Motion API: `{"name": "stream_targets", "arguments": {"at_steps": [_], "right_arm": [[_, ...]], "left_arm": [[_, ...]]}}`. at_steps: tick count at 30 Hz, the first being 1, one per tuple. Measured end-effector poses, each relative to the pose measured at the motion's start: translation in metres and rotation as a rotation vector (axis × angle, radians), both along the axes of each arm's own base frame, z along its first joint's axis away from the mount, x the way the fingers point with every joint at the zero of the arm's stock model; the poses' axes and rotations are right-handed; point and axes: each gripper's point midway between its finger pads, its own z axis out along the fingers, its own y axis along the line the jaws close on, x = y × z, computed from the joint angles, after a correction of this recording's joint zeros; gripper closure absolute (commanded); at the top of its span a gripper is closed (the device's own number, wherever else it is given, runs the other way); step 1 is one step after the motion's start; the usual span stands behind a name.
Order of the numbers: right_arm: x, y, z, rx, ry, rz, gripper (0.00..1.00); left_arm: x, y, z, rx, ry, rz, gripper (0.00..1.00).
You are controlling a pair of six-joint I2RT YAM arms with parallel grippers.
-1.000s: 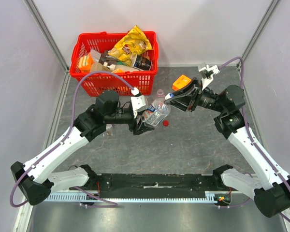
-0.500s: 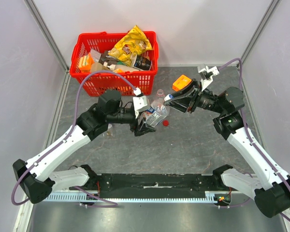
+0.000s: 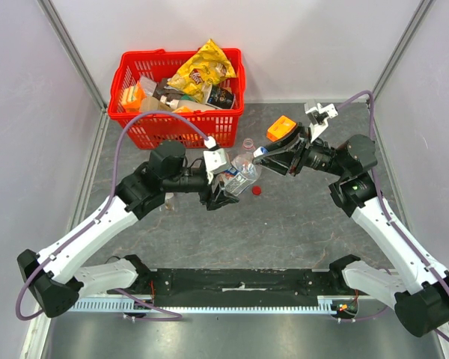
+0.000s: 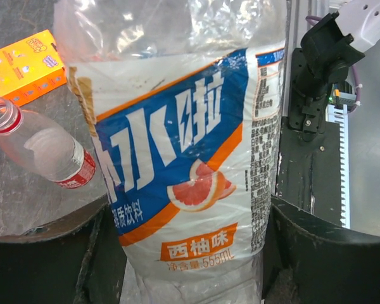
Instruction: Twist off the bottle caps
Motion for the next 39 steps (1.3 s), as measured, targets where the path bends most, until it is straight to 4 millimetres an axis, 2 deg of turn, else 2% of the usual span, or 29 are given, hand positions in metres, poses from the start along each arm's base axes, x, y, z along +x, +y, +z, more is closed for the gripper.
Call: {"name": "stream_targets", "arguments": {"at_steps": [7, 9, 15, 24, 29, 33, 39], "right_arm": [[0.006, 0.0, -0.003, -0.001, 0.026, -0.03, 0.11], [0.007, -0.001, -0.003, -0.001, 0.031, -0.038, 0.02], [0.012, -0.001, -0.01, -0.019, 0.056, -0.063, 0.02], [0.022, -0.005, -0.044, -0.093, 0.186, -0.124, 0.02], [0.022, -0.005, -0.083, -0.13, 0.304, -0.135, 0.09], [0.018, -0.006, -0.118, -0.156, 0.43, -0.134, 0.22], [0.012, -0.005, -0.143, -0.135, 0.558, -0.118, 0.33]], "left_arm": [[-0.002, 0.011, -0.003, 0.028, 0.001, 0.038, 0.6], [-0.005, 0.015, -0.008, 0.039, 0.007, 0.044, 0.6], [-0.015, 0.031, -0.033, 0.096, 0.048, 0.07, 0.6], [-0.02, 0.049, -0.075, 0.196, 0.115, 0.127, 0.64], [-0.022, 0.054, -0.098, 0.245, 0.167, 0.154, 0.64], [-0.025, 0.056, -0.112, 0.277, 0.197, 0.17, 0.64], [-0.033, 0.053, -0.122, 0.312, 0.2, 0.163, 0.64]]}}
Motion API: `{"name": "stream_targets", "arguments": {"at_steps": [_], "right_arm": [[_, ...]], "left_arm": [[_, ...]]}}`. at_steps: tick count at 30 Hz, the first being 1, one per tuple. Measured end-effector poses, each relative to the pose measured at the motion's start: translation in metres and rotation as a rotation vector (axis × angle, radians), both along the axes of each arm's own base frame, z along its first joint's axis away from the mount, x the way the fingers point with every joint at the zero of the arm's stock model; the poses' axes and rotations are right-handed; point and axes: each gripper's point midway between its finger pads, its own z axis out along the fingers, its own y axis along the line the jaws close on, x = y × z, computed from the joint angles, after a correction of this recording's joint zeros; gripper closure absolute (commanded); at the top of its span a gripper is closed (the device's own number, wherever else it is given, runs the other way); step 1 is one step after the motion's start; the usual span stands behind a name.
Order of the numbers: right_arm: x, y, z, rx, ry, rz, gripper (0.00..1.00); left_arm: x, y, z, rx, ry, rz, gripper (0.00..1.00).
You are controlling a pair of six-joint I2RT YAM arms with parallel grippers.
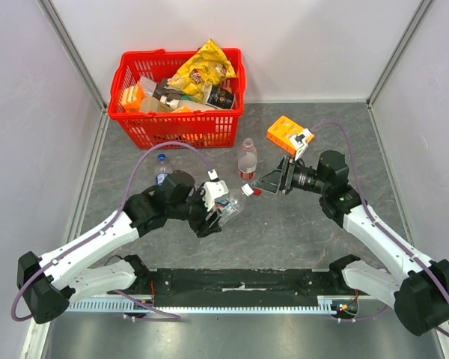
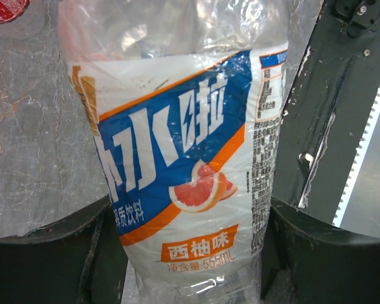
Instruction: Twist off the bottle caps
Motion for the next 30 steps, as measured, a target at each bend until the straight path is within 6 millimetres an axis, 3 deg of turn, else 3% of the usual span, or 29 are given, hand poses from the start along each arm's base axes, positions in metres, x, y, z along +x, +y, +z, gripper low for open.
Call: {"name": "stream_targets", "arguments": {"at_steps": [7, 15, 19, 23, 26, 29, 30], "right_arm": [[-0.002, 0.004, -0.022, 0.027, 0.124, 0.006, 0.38], [-0.007, 0.013, -0.024, 0.039, 0.147, 0.034, 0.44], [-0.01, 0.017, -0.028, 0.036, 0.167, 0.047, 0.6], [-0.011, 0.019, -0.026, 0.042, 0.162, 0.053, 0.65], [-0.011, 0.019, -0.026, 0.042, 0.166, 0.052, 0.75], [-0.011, 0.02, -0.026, 0.045, 0.166, 0.055, 0.97], [-0.011, 0.021, -0.026, 0.048, 0.168, 0.055, 1.0]], "left_arm": [[-0.001, 0.0, -0.011, 0.041, 0.013, 0.011, 0.64], [0.0, 0.0, -0.015, 0.052, 0.016, 0.013, 0.64], [0.0, 0.0, -0.015, 0.057, 0.018, 0.014, 0.64], [0.0, 0.001, -0.017, 0.063, 0.017, 0.019, 0.64], [0.001, 0.001, -0.017, 0.065, 0.013, 0.023, 0.64], [0.001, 0.001, -0.017, 0.068, 0.014, 0.022, 0.64], [0.001, 0.002, -0.018, 0.069, 0.015, 0.023, 0.64]]}}
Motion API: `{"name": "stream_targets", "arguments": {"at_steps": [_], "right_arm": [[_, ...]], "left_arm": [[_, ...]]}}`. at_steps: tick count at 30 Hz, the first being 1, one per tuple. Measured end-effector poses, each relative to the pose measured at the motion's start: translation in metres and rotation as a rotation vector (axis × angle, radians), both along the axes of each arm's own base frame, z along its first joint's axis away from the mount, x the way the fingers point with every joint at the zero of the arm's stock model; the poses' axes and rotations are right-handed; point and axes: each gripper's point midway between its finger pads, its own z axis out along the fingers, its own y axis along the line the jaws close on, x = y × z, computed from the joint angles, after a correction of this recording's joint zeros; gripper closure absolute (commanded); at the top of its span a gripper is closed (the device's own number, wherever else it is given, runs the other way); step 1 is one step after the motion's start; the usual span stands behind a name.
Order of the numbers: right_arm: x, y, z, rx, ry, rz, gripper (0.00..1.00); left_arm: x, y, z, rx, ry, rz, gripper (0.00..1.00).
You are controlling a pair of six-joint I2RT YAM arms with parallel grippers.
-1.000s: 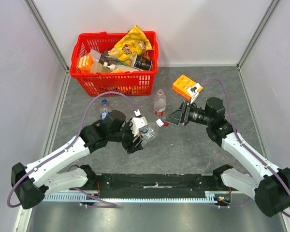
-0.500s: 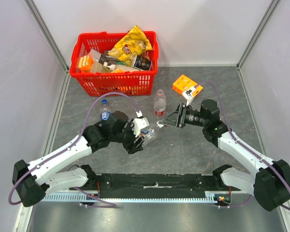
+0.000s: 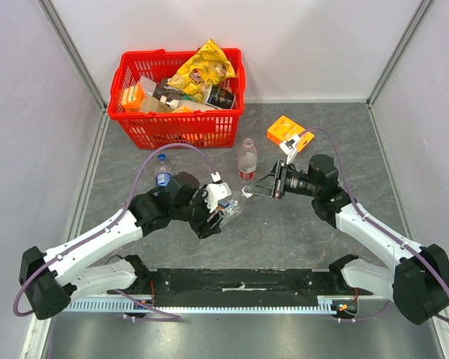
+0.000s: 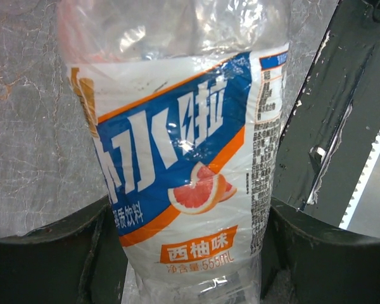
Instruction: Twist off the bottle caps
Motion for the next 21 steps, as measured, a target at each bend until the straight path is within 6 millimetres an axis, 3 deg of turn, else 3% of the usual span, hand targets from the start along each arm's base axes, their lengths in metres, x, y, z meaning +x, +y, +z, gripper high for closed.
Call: {"name": "stream_targets", "arguments": {"at_steps": [12, 21], "right_arm": [[-0.001, 0.001, 0.004, 0.02, -0.046, 0.0, 1.0], [-0.011, 0.001, 0.035, 0.089, -0.199, 0.039, 1.0]], "left_arm": [[-0.002, -0.002, -0.003, 0.016, 0.026, -0.011, 0.67], [-0.011, -0.009, 0.015, -0.048, 0.037, -0.057, 0.71]]}}
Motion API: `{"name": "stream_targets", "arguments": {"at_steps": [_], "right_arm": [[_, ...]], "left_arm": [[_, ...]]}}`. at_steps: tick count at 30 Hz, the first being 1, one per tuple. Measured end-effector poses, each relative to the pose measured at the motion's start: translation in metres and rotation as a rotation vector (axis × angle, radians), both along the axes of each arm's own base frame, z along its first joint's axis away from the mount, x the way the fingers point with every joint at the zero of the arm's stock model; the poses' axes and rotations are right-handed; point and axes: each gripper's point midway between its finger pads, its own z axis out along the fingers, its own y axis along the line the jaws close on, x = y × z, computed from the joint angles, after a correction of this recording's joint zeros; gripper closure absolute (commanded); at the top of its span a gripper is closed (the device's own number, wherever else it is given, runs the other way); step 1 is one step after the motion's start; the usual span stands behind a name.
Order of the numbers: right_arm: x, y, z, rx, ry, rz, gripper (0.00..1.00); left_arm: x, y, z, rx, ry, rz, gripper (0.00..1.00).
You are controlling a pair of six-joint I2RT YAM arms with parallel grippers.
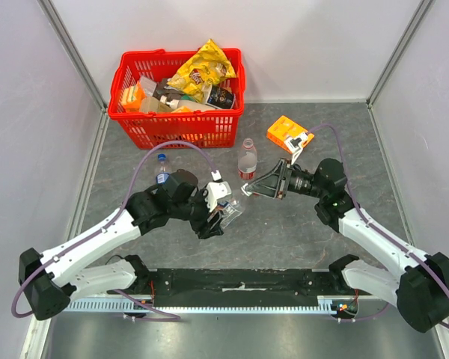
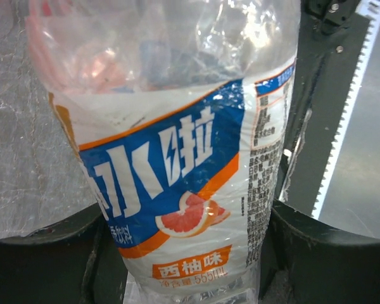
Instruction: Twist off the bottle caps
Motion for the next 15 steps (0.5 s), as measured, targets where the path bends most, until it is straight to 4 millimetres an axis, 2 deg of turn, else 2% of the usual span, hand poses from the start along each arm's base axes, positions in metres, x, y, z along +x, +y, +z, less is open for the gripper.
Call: {"name": "stream_targets", "arguments": {"at_steps": [15], "right_arm": [[-0.047, -0.004, 0.052, 0.092, -0.295, 0.135, 1.0]], "left_arm": [[-0.048, -0.011, 0.047, -0.174, 0.139, -0.164, 0.76]]}}
